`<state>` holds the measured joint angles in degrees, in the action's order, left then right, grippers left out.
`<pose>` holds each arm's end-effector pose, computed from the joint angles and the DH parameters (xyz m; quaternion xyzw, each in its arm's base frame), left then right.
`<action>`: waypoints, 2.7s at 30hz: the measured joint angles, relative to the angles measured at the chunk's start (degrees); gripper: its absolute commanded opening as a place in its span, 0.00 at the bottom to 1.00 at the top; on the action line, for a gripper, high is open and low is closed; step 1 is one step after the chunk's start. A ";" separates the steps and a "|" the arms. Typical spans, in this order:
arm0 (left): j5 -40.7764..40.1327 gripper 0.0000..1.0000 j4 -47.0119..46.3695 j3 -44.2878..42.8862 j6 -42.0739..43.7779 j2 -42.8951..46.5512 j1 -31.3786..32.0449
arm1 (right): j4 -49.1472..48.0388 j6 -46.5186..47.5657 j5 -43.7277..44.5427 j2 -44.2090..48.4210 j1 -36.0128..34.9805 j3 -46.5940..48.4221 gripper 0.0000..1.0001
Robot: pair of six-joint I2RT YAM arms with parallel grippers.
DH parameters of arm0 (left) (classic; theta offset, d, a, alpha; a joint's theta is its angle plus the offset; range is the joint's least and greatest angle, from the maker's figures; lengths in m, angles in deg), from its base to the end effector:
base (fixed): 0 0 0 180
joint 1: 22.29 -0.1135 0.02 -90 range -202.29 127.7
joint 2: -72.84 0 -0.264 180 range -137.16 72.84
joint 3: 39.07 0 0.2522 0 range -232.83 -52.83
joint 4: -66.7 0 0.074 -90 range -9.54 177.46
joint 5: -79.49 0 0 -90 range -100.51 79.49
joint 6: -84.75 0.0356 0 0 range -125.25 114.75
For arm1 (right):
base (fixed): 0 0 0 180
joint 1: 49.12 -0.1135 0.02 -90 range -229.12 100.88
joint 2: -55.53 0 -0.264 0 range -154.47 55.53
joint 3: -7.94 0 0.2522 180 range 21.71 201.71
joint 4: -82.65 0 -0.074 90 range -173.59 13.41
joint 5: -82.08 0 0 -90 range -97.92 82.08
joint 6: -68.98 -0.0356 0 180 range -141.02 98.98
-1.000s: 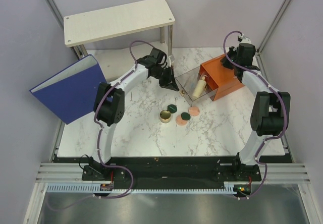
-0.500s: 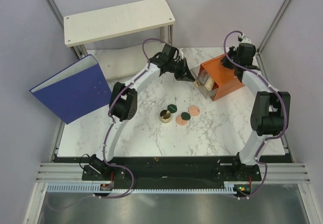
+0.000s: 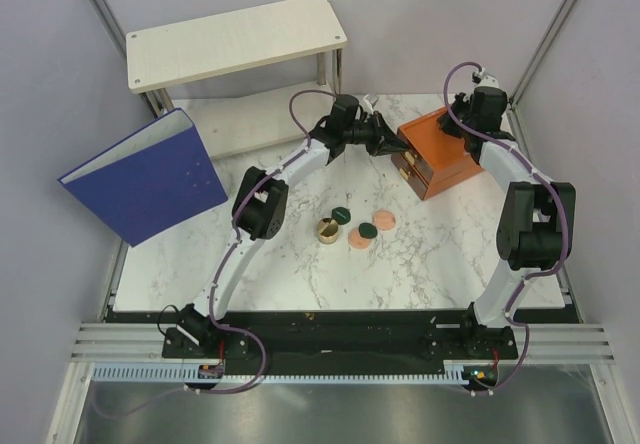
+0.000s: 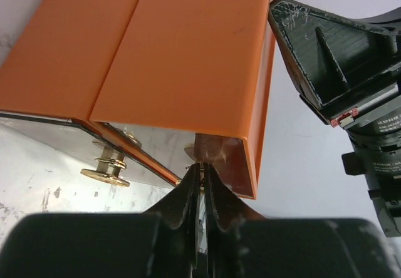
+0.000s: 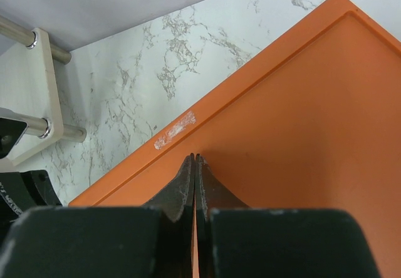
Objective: Organize the makeup
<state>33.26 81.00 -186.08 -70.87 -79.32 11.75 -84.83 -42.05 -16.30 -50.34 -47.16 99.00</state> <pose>0.4823 -0.3555 0.1809 0.0010 0.7875 -0.6058 0.1131 0.4330 -0.0096 0.2528 0.1325 0.8423 0.1475 0.5011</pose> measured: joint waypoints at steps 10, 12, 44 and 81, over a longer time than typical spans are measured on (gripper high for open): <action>2.69 0.47 -6.47 10.10 -2.95 3.78 -0.79 | -0.13 0.00 -0.13 0.07 0.15 -0.13 0.00; 3.89 0.51 -6.32 12.81 -3.13 4.92 -1.16 | -0.17 0.00 -0.13 0.07 0.15 -0.15 0.00; 0.61 0.54 -2.54 13.05 -11.74 0.76 -0.85 | -0.04 0.00 -0.39 -0.50 0.22 0.17 0.00; -5.75 0.23 22.45 12.94 -3.06 6.32 -0.13 | -0.22 -0.20 -1.03 -0.48 0.48 0.00 0.00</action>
<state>27.51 103.45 -173.14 -73.93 -73.00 11.62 -85.05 -42.25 -17.33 -50.82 -46.68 99.00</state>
